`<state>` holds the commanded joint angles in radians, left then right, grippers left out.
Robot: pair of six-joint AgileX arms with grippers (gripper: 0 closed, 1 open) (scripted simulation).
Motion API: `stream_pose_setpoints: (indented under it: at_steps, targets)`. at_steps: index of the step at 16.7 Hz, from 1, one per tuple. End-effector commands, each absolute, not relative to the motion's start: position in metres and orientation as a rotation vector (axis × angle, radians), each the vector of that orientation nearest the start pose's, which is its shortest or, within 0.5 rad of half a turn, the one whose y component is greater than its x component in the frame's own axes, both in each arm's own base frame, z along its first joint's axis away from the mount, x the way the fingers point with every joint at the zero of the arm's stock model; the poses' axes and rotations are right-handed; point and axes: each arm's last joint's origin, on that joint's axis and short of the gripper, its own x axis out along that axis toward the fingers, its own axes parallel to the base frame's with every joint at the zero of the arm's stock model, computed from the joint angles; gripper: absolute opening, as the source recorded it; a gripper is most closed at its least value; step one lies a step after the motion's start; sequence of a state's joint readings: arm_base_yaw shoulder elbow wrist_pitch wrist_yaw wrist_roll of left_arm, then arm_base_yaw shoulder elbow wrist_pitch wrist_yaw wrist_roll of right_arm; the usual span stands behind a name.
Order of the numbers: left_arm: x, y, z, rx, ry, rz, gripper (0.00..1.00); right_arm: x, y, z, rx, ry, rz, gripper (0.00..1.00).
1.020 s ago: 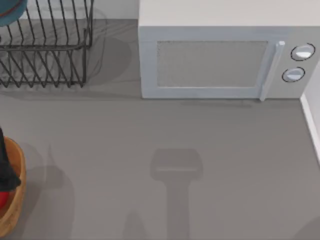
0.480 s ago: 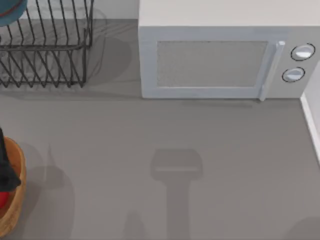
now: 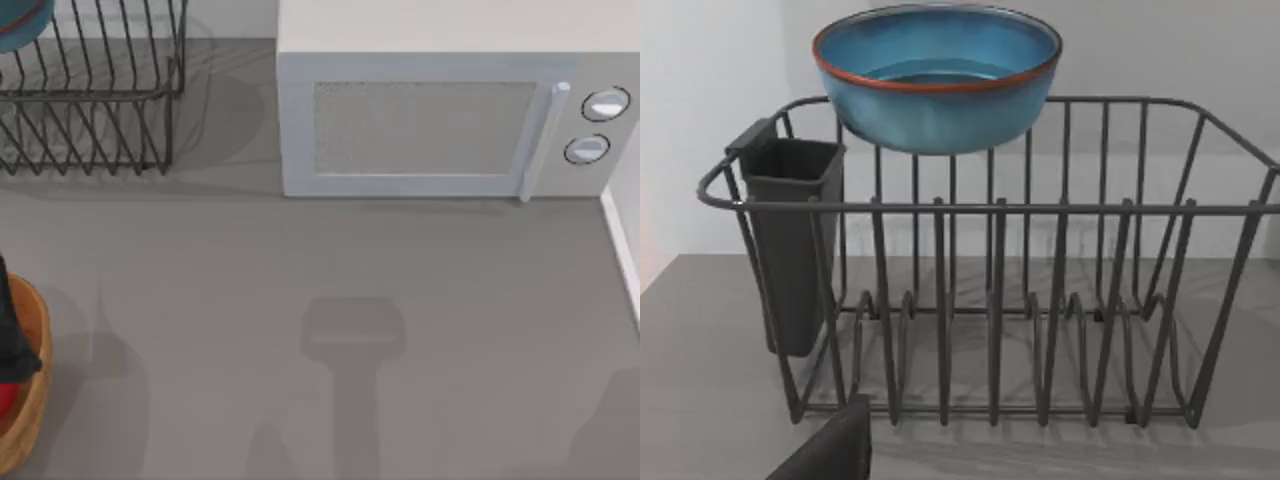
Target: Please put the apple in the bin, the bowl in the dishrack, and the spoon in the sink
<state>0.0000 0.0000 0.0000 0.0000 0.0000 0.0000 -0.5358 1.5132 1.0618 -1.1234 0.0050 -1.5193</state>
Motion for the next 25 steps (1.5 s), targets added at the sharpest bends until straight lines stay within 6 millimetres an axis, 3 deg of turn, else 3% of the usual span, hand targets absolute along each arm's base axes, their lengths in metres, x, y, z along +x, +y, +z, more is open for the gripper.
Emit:
stream_pose_setpoints:
  at_steps: [7, 10, 13, 18, 22, 25]
  targets:
    - [0.106, -0.001, 0.16, 0.0, 0.0, 0.0, 1.0, 0.224, -0.13, 0.213, -0.763, 1.441, 0.771, 0.0]
    - [0.106, -0.001, 0.16, 0.0, 0.0, 0.0, 1.0, 0.244, -0.134, 0.216, -0.75, 1.456, 0.799, 0.0]
    - [0.106, -0.001, 0.16, 0.0, 0.0, 0.0, 1.0, 0.283, -0.141, 0.222, -0.741, 1.475, 0.834, 0.0]
    - [0.106, -0.001, 0.16, 0.0, 0.0, 0.0, 1.0, 0.376, -0.142, 0.233, -0.756, 1.477, 0.843, 0.0]
    - [0.106, -0.001, 0.16, 0.0, 0.0, 0.0, 1.0, 0.441, -0.124, 0.23, -0.77, 1.463, 0.82, 0.0]
    - [0.106, -0.001, 0.16, 0.0, 0.0, 0.0, 1.0, 0.473, -0.102, 0.218, -0.774, 1.452, 0.799, 0.0]
